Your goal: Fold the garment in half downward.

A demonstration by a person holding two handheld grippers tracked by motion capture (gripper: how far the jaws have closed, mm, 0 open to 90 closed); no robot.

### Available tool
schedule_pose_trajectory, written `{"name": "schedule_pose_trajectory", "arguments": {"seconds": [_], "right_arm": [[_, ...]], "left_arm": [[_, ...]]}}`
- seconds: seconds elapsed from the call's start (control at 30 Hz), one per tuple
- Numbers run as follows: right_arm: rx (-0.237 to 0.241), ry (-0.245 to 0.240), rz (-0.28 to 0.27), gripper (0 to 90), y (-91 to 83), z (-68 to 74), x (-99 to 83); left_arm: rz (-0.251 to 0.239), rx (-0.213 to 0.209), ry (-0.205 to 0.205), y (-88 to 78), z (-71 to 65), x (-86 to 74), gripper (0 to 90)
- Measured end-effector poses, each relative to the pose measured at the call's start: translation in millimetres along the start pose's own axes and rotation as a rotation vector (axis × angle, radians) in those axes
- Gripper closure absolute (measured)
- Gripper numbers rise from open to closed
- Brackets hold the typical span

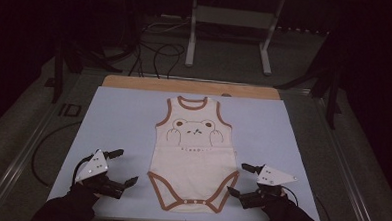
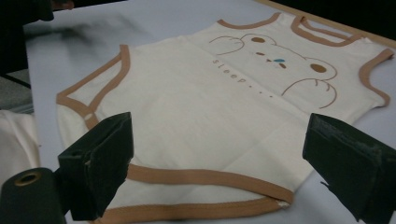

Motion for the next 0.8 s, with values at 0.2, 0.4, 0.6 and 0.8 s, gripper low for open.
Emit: {"name": "schedule_pose_trajectory", "arguments": {"seconds": [0.2,0.4,0.6,0.8], "right_arm": [[0.028,-0.02,0.007,9.0,-3.1,7.9,9.4],[0.023,-0.045,-0.001,9.0,-11.8,12.2,26.2],[-0.014,-0.063,-0.004,9.0,-20.9,5.1,44.9],[-0.039,-0.072,-0.032,9.0,-29.5,-3.0,64.3]], "left_arm": [[0.011,-0.033,0.028,0.7,-7.9,9.6,0.0],[-0.006,-0.074,0.041,-3.8,-13.2,21.4,0.0],[-0.008,-0.093,0.062,-8.1,-12.5,38.5,0.0],[-0.009,-0.097,0.071,-9.6,-7.8,51.7,0.0]]}}
Point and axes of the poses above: each handheld gripper's, and its own axes: y roughly forward along the jaws, x roughly out of its top, z roughly to its left, the point moved 3 cm from there along y, roughly forward along the jaws, and after that the axes turned 15 degrees about z, right-handed, at the moved point
